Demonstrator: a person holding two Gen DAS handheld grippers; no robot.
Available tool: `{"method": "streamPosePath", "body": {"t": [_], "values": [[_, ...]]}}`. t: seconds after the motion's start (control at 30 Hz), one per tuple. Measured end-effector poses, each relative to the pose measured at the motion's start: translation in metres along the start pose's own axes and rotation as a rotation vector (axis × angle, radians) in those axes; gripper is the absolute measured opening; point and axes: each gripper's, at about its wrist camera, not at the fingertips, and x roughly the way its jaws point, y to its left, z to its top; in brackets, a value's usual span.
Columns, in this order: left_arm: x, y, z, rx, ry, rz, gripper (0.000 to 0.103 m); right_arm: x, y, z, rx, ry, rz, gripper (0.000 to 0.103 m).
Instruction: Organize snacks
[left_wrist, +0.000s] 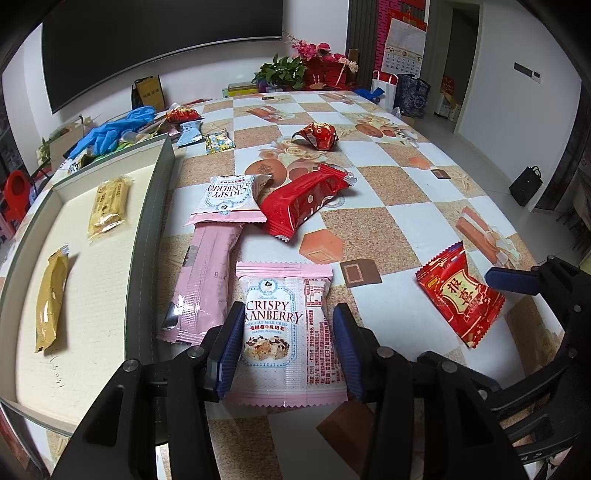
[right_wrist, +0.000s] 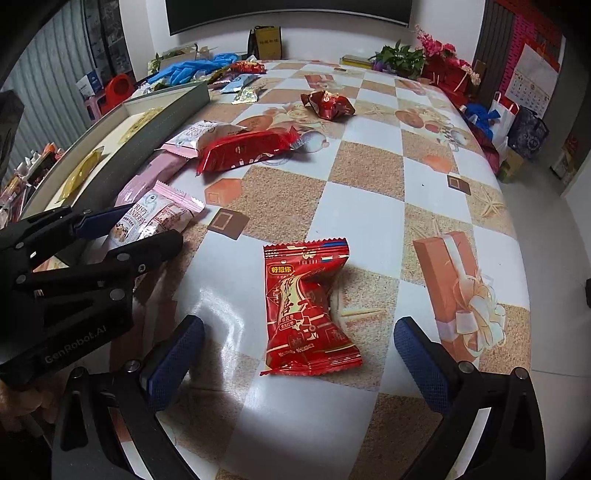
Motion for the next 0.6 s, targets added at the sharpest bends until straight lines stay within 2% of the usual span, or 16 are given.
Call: {"method": "streamPosePath", "body": {"t": [0.4,0.53,0.57,0.6], "values": [[0.0000,-0.0019,-0.0003,0.005,0.003,0.007,0.051,0.0005,0.0005,0.0025,-0.008,0.009,0.001,0.103],[-0.0002,0.0002,0.0003,0.002,0.010,0.000,0.047,0.0000,0.0008,0.0020,-0.011,-0.003,0.004,0.103],[-0.0006,0.0001,-0.0001,0.009,0.011,0.002,0.046,-0.0013,0.0010,0.0019,-0.016,-0.011,0.008,0.101],[-0.0010,-0.0004,-0.0002,0.014,0.012,0.003,0.045,-0.0040,0.0014,0.0018,-0.021,-0.023,0.009,0.091]]}}
